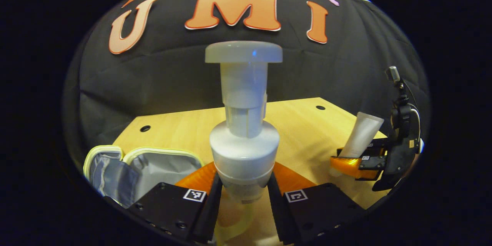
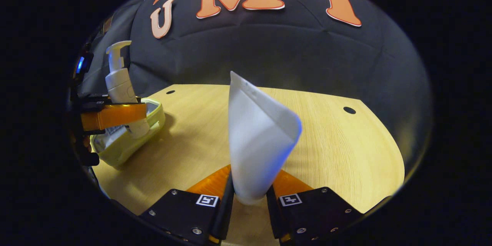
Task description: First open the suitcase, pack the skin care products into it, and then close the suitcase.
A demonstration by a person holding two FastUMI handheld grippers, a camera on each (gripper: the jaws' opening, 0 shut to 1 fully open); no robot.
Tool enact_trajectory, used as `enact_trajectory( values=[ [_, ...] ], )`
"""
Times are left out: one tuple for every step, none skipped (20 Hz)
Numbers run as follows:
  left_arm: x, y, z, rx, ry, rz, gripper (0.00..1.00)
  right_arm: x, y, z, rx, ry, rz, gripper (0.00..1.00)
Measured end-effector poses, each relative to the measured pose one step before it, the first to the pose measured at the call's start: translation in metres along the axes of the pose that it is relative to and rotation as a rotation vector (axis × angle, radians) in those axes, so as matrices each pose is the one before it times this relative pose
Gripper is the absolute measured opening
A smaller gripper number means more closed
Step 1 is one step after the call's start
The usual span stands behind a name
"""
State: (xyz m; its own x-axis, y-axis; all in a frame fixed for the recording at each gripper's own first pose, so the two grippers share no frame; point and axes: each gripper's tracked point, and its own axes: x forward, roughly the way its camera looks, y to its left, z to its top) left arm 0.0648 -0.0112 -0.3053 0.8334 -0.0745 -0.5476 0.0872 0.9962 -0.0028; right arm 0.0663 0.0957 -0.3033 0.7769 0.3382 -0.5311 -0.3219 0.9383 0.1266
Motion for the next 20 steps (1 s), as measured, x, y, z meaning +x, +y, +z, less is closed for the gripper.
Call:
enact_trajectory(
  values=[
    [-0.00329,0.01432,0.00019,0.00012,0.00156,0.02221,0.60,-0.00234,0.00721,0.00828,0.00104,-0.00474,0.00955,0.43],
    [-0.00659,0.01287,0.00200,0.00018,0.00479,0.01659,0.60,-0.00126,0.00822,0.00852,-0.00078,-0.00509,0.00838,0.43],
    [-0.00511,0.01061,0.00174,-0.00348,0.00250,0.01324,0.60,-0.00053,0.00851,0.00835,-0.00137,-0.00589,0.00916,0.43],
    [-0.00247,0.01170,0.00072,-0.00793,0.00605,0.01173,0.60,-0.00157,0.00841,0.00633,-0.00630,-0.00131,0.00654,0.43],
    [-0.00569,0.01102,-0.00132,-0.00900,0.00174,0.00719,0.60,-0.00118,0.00683,0.00761,-0.00974,-0.00439,0.00251,0.43],
    [-0.00505,0.01119,-0.00225,-0.00304,0.00770,0.00925,0.60,-0.00265,0.00760,0.00824,-0.00838,-0.00953,0.00525,0.43],
    [-0.00358,0.01006,-0.00109,0.00053,0.00414,0.00863,0.60,-0.00147,0.00893,0.00719,-0.00486,-0.00459,0.00444,0.43],
    [-0.00465,0.01053,-0.00003,0.00365,0.00880,0.00458,0.60,-0.00117,0.00927,0.00638,-0.00122,-0.00312,0.00990,0.43],
    [-0.00506,0.01076,-0.00018,0.00391,0.00640,0.00467,0.60,-0.00023,0.00893,0.00741,-0.00311,-0.00283,0.00402,0.43],
    [-0.00371,0.01141,-0.00035,0.00260,0.00325,0.00341,0.60,-0.00102,0.01096,0.00596,-0.00302,-0.00018,0.01332,0.43],
    [-0.00334,0.01000,-0.00105,0.00160,0.00744,0.00098,0.60,-0.00022,0.00899,0.00720,-0.00556,-0.00396,0.00195,0.43],
    [-0.00152,0.00839,-0.00228,-0.00043,0.00446,-0.00083,0.60,-0.00271,0.00902,0.00748,-0.00446,-0.00438,0.00883,0.43],
    [-0.00181,0.00909,-0.00326,0.00083,0.01444,-0.00055,0.60,-0.00086,0.00924,0.00456,-0.00542,-0.00608,0.00163,0.43],
    [-0.00321,0.00817,-0.00267,0.00219,0.00563,-0.00316,0.60,0.00096,0.00948,0.00405,-0.00227,0.00052,0.00434,0.43],
    [-0.00098,0.00779,-0.00334,0.00382,0.01808,-0.00118,0.60,0.00069,0.00815,0.00375,-0.00183,0.00178,0.00542,0.43],
    [-0.00091,0.00835,-0.00288,0.00140,0.00847,-0.00122,0.60,-0.00035,0.00870,0.00255,0.00068,0.00084,0.00523,0.43],
    [0.00032,0.00523,-0.00365,-0.00012,0.01580,-0.00619,0.60,0.00002,0.00833,0.00286,0.00391,0.00062,0.00412,0.43],
    [0.00108,0.00460,-0.00421,-0.00182,0.01273,-0.00958,0.60,0.00092,0.00723,0.00236,0.00522,0.00209,0.00231,0.43],
    [0.00129,0.00409,-0.00506,-0.00254,0.01897,-0.00871,0.60,0.00063,0.00698,0.00149,0.00359,0.00106,-0.00106,0.43],
    [0.00137,0.00419,-0.00635,-0.00138,0.01618,-0.01010,0.60,0.00133,0.00525,0.00226,0.00188,0.00063,-0.00478,0.43]
  ],
)
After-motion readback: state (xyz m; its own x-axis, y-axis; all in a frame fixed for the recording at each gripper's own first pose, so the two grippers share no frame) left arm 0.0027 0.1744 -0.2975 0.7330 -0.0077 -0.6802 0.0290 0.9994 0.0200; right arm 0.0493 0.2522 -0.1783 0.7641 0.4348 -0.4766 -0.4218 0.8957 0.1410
